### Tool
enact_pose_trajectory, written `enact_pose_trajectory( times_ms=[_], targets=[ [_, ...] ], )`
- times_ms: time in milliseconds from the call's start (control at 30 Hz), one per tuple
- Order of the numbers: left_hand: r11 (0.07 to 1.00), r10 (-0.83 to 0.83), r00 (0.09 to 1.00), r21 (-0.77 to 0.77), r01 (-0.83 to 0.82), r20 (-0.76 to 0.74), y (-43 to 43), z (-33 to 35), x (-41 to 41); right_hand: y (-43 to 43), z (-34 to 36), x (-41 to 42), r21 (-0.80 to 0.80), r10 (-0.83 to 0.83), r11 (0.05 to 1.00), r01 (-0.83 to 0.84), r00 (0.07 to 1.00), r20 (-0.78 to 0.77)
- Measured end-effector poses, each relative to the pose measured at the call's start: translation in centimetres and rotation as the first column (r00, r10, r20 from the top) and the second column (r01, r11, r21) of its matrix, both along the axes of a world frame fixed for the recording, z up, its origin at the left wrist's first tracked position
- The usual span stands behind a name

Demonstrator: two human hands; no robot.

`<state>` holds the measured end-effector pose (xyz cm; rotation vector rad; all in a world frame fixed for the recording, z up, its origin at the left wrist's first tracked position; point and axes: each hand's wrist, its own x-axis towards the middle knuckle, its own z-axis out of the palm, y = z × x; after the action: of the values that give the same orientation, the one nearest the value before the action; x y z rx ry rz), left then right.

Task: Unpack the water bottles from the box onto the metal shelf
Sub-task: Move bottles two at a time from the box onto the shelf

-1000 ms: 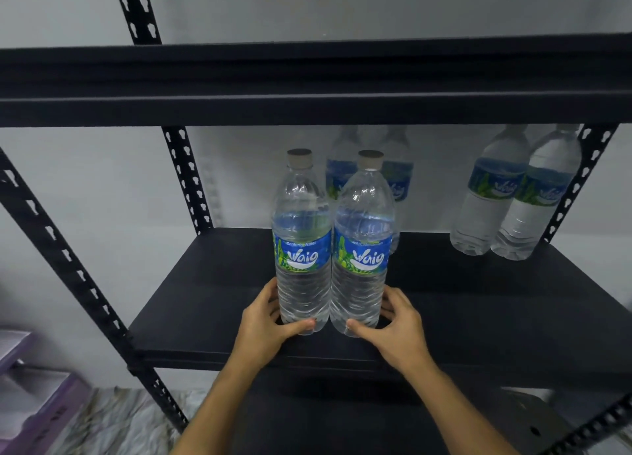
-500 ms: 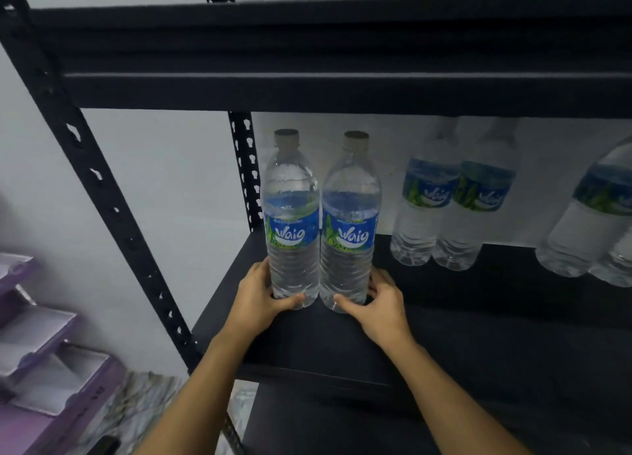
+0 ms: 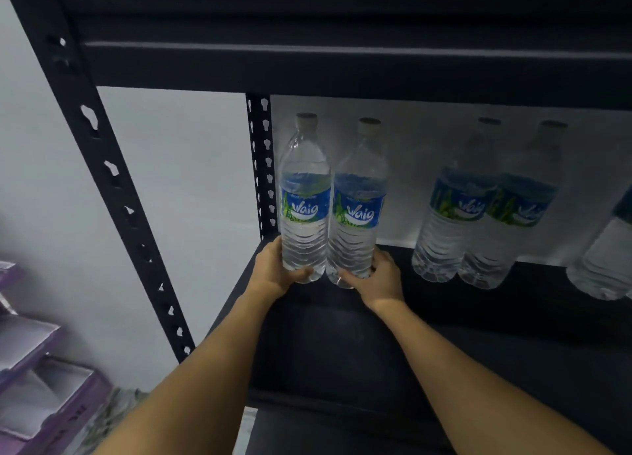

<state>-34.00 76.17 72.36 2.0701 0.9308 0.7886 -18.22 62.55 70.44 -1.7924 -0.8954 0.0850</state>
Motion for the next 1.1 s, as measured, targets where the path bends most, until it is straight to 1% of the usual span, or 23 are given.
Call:
enact_pose_trajectory(
  times_ms=[167,267,533,633,733,800,900,967,1033,1100],
  targets=[
    [1.0,-0.013,1.0,-0.014,0.013,0.023,1.4,0.1,1.5,1.3,0.2,1.3,0.004,0.007,1.0,-0.007,1.0,-0.025],
    [0.999,-0.037,0.999,0.007,0.037,0.01,2.1,0.4,2.0,1.6,0.6,1.7,-0.005,0.021,1.0,-0.022,0.999,-0.039],
    [0.998,-0.03,0.999,-0.05,0.032,0.031,2.4,0.0,2.4,1.7,1.0,1.6,-0.032,0.015,0.999,-0.016,0.999,-0.034],
    [0.999,-0.03,1.0,-0.045,0.029,-0.01,2.2,0.3,2.4,1.2,1.7,1.2,-0.075,0.007,0.997,-0.011,0.999,-0.053],
    [1.0,-0.01,0.996,-0.022,0.008,-0.089,2.5,0.8,2.3,0.4,2.8,0.5,-0.103,0.025,0.994,-0.032,0.997,-0.073],
    [0.999,0.019,0.995,-0.033,-0.023,-0.099,2.6,0.5,2.4,-0.5,3.2,-0.1,-0.15,0.013,0.988,-0.026,0.996,-0.087],
    [0.994,0.059,0.993,-0.086,-0.068,-0.098,-0.8,1.0,1.5,-2.0,3.0,-1.1,-0.205,-0.019,0.979,0.007,0.998,-0.057],
    [0.991,0.067,0.992,-0.112,-0.079,-0.106,-3.8,0.8,0.7,-3.6,2.4,-1.9,-0.313,-0.026,0.95,0.024,1.0,-0.003],
    [0.991,0.033,0.993,-0.128,-0.047,-0.109,-6.7,0.2,-0.5,-5.8,1.4,-2.7,-0.407,-0.023,0.912,0.041,0.999,0.048],
    [0.995,-0.023,0.989,-0.1,0.008,-0.147,-9.6,-0.6,-2.0,-8.3,0.6,-3.7,-0.434,0.012,0.9,0.038,0.993,0.113]
  ],
)
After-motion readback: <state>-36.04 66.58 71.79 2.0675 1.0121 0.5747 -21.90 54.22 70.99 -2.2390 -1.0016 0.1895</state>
